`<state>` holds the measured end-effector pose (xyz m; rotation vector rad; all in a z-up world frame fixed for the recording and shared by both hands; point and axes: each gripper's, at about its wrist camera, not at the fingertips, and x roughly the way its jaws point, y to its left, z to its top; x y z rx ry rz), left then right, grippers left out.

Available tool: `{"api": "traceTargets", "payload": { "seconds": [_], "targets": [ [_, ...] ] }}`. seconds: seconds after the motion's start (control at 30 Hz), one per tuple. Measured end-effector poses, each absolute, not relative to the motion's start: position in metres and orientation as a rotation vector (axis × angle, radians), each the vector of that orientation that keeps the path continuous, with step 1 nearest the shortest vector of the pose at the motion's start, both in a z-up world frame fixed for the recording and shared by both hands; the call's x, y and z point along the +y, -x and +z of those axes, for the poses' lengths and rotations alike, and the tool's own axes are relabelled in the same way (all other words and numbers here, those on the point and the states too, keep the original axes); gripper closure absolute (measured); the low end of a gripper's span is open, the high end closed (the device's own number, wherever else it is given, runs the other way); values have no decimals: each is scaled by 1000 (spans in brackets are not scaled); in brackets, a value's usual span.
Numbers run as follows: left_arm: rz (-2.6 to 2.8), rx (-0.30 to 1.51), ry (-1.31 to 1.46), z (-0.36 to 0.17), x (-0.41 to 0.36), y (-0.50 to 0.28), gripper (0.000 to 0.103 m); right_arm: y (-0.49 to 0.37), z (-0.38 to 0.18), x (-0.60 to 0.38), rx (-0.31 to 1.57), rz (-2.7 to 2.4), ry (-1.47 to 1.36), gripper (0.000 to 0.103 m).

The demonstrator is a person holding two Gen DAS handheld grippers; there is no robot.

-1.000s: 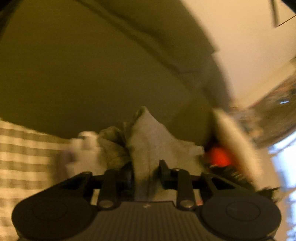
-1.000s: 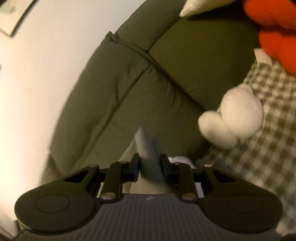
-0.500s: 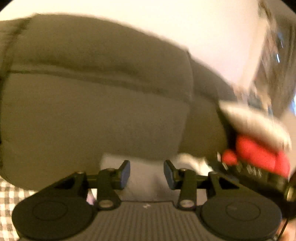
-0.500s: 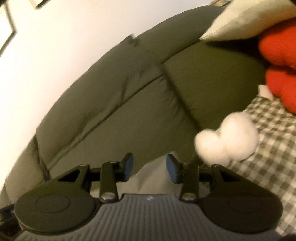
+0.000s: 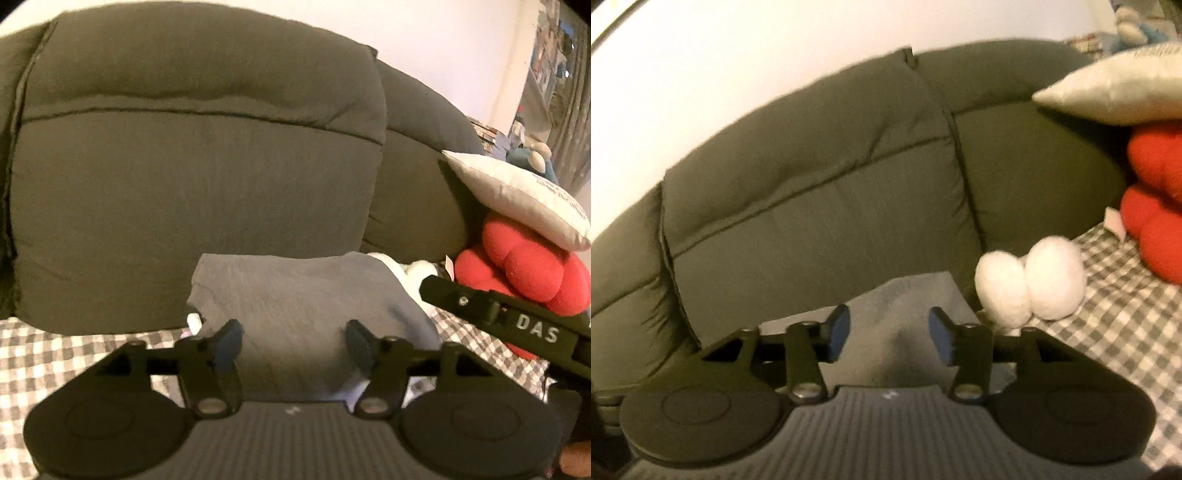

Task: Fold clothes

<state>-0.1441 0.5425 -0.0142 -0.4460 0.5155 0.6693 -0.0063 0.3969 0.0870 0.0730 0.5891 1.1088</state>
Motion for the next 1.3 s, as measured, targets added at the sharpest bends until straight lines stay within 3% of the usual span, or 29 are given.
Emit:
{"api": "traceTargets", "payload": {
  "seconds": [0.1,0.2,0.4,0.77,1.3],
  "targets": [
    [703,538,409,-8,524,149,14,17,91,381,581,1081,-38,36],
    [738,567,372,-2,508,156,2,22,91,363,596,1042,-17,27],
    [775,633,404,7,489,164,0,34,94,326,627,957,22,0],
    [784,655,418,9,461,180,0,48,89,298,749,885,118,0],
    [774,667,396,10,438,175,0,43,86,270,749,862,111,0]
  ]
}}
